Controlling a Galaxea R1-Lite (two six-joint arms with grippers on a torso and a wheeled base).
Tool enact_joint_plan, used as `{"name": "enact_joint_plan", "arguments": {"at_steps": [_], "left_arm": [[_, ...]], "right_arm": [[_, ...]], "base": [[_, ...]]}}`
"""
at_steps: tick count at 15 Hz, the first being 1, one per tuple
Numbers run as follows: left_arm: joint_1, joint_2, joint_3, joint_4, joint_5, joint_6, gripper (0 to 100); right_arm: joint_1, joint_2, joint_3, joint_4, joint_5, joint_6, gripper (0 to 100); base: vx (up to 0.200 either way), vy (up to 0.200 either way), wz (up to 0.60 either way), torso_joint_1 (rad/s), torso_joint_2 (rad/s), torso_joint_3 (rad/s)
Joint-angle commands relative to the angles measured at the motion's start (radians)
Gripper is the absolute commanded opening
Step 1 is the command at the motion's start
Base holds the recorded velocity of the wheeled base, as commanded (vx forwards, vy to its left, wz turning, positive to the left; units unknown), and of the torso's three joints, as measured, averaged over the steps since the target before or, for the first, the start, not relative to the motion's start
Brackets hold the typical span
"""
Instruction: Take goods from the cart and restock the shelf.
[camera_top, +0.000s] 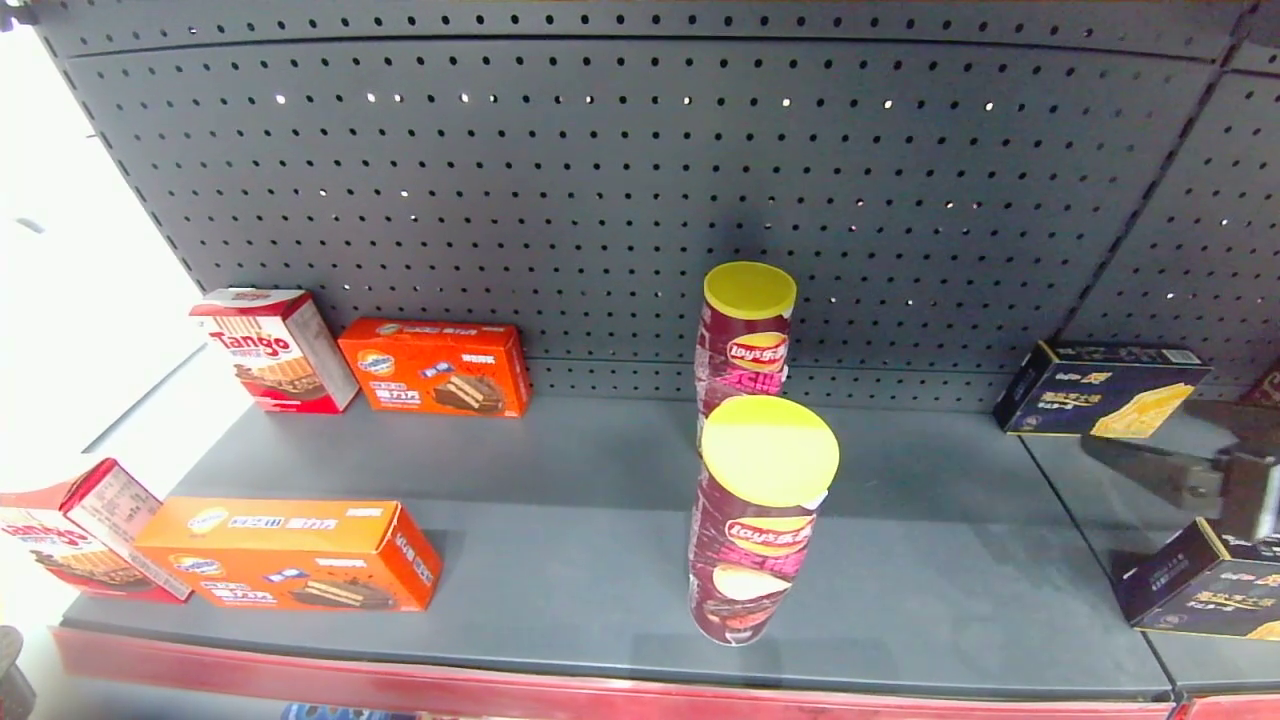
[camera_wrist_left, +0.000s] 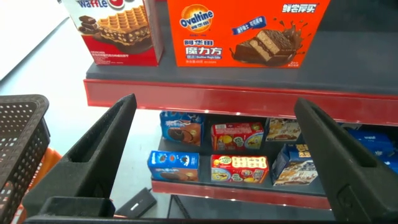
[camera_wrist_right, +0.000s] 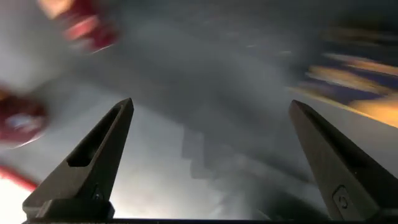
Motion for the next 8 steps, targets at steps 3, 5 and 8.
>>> {"name": "enact_joint_plan", "arguments": {"at_steps": [3,5,8], "left_arm": [[0.000,0.001,0.002,0.000,0.003,0.000,100],[0.000,0.001,0.002,0.000,0.004,0.000,100],[-0.001,0.001,0.004,0.000,0.004,0.002,100]], "right_arm": [[-0.196,-0.594,0.299,0.010,-0.013,-0.001,100],[-0.193,-0.706,0.375,0.045,-0.027,0.004,100],[-0.223,-1.001,0.509,0.200,-0.168,0.089,100]], "base": [[0.000,0.000,0.00,0.000,0.00,0.000],[0.000,0.000,0.00,0.000,0.00,0.000],[0.000,0.000,0.00,0.000,0.00,0.000]]}}
